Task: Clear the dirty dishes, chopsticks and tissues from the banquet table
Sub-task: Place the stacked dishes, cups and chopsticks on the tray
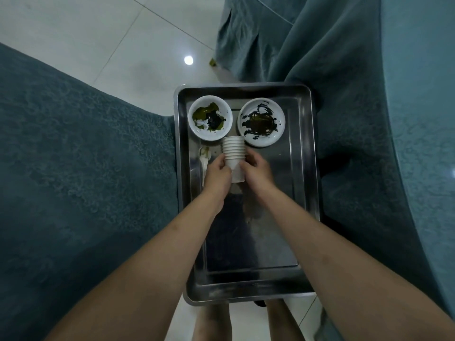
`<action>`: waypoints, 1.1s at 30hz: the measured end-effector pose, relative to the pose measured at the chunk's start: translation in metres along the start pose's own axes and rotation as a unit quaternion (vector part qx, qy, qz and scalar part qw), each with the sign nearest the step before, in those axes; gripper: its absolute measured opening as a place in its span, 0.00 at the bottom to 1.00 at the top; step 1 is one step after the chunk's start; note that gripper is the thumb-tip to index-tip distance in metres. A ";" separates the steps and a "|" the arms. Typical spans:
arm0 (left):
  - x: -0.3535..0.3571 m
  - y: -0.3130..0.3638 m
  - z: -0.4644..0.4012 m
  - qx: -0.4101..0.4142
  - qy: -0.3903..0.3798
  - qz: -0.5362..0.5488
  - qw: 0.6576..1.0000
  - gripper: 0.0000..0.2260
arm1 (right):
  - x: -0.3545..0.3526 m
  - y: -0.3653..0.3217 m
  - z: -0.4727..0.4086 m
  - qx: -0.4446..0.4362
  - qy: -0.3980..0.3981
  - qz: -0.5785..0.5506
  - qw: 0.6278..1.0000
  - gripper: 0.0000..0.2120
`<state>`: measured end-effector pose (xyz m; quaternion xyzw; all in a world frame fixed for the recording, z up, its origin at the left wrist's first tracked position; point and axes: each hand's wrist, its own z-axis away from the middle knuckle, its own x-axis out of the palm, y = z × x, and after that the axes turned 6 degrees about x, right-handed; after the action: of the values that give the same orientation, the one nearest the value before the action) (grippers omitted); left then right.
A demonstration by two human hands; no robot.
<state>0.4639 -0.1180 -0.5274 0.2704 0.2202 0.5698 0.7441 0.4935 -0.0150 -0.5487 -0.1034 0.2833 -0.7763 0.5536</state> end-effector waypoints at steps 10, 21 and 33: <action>-0.007 0.013 0.022 0.013 0.007 0.014 1.000 0.21 | -0.006 -0.009 0.030 -0.008 -0.010 -0.023 1.000 0.22; 0.005 0.045 0.115 0.086 0.079 0.039 0.992 0.10 | -0.043 -0.036 0.119 -0.070 0.015 -0.056 0.996 0.15; 0.079 0.068 0.277 0.179 0.089 0.073 0.977 0.10 | -0.160 -0.043 0.278 -0.183 0.076 -0.161 0.967 0.11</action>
<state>0.6101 -0.0694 -0.2748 0.3630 0.3638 0.5959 0.6170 0.6495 0.0507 -0.2730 -0.1883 0.4415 -0.7957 0.3694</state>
